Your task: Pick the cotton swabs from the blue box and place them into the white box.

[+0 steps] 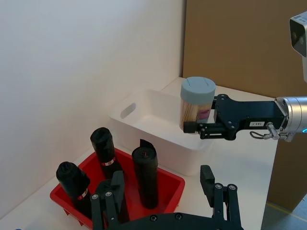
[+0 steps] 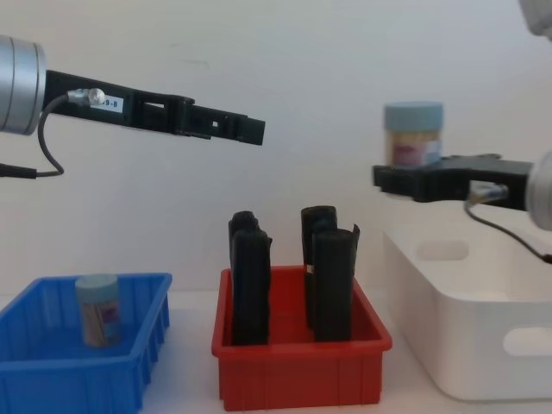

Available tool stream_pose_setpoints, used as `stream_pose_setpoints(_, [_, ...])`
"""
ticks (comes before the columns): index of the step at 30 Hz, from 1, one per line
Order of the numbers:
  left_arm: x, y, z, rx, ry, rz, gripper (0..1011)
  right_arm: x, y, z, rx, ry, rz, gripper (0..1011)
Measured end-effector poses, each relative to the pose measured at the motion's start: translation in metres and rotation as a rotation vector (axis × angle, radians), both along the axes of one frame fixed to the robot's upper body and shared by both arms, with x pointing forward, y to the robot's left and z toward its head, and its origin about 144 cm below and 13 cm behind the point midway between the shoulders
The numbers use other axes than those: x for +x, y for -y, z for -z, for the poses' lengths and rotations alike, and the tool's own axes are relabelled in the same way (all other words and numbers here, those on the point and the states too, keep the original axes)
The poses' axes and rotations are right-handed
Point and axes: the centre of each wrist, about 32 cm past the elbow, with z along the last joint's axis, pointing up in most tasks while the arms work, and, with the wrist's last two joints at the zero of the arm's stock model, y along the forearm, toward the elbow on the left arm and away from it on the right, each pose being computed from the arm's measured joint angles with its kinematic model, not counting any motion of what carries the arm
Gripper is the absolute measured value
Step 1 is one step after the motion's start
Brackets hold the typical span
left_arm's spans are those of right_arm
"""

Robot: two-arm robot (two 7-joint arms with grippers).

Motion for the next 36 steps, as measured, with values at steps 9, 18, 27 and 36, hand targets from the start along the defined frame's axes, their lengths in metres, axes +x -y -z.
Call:
stream_pose_setpoints(9, [0.000, 0.000, 0.000, 0.000, 0.000, 0.000, 1000, -0.002, 0.022, 0.009, 0.025, -0.019, 0.138, 628])
stream_pose_setpoints(18, [0.000, 0.000, 0.000, 0.000, 0.000, 0.000, 1000, 0.007, 0.035, 0.021, 0.019, -0.066, 0.222, 626])
stream_pose_setpoints(27, [0.000, 0.000, 0.000, 0.000, 0.000, 0.000, 1000, 0.021, 0.040, 0.034, -0.006, -0.123, 0.258, 628])
stream_pose_setpoints(36, [0.000, 0.000, 0.000, 0.000, 0.000, 0.000, 1000, 0.035, 0.041, 0.047, -0.031, -0.166, 0.263, 628])
